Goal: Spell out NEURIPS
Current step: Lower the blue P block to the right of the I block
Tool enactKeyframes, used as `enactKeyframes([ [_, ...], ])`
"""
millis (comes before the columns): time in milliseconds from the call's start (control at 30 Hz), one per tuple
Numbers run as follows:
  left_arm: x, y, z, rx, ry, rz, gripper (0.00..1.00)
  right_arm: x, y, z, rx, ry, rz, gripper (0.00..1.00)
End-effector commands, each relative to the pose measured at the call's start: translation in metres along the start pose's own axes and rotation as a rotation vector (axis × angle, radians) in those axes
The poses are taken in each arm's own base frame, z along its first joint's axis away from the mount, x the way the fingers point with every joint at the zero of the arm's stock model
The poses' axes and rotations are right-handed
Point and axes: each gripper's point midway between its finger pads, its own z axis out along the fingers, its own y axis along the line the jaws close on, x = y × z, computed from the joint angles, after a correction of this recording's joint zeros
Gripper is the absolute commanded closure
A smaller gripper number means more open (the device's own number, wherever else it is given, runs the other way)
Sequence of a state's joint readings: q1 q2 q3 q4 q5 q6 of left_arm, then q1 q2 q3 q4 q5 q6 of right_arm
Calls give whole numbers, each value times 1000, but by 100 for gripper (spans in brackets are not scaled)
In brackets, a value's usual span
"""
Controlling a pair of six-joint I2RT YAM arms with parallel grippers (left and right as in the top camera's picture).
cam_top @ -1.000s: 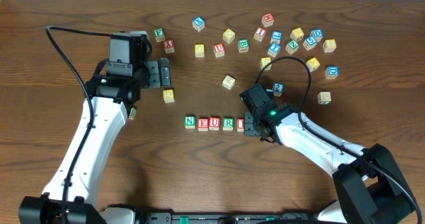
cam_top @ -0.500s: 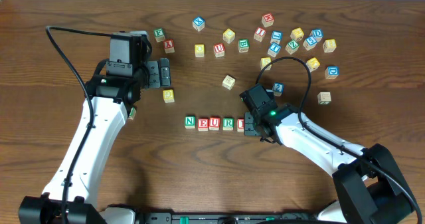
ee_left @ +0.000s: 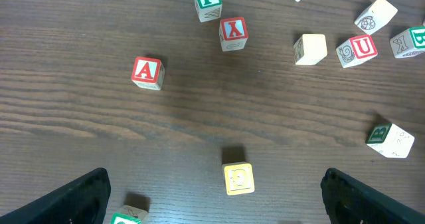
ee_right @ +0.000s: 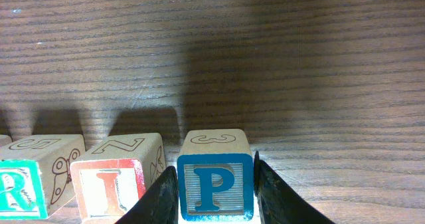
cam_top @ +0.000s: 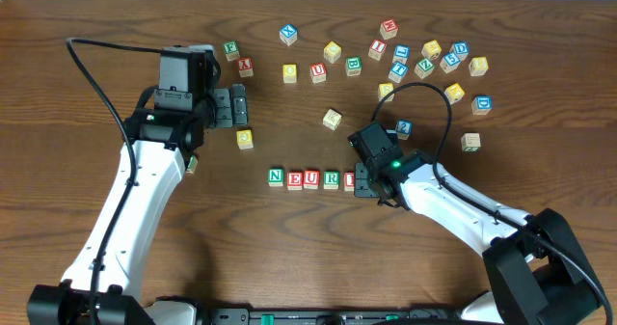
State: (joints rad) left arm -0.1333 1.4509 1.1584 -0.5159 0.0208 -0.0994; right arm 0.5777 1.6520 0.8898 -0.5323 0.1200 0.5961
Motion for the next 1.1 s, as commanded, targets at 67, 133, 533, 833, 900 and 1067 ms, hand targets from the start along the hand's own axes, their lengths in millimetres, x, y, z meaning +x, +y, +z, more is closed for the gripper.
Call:
enactKeyframes([
  [67, -13, 1, -10, -1, -41, 5, 0, 1, 2, -4, -8, -10, 4, 67],
  [133, -13, 1, -10, -1, -41, 5, 0, 1, 2, -4, -8, -10, 4, 67],
  [533, -13, 1, -10, -1, -41, 5, 0, 1, 2, -4, -8, -10, 4, 63],
  [833, -13, 1, -10, -1, -41, 5, 0, 0, 1, -4, -6, -12, 5, 63],
  [900, -13, 1, -10, -1, -41, 5, 0, -1, 1, -4, -5, -14, 5, 63],
  [1067, -13, 1, -10, -1, -41, 5, 0, -3, 2, -5, -7, -16, -3, 63],
])
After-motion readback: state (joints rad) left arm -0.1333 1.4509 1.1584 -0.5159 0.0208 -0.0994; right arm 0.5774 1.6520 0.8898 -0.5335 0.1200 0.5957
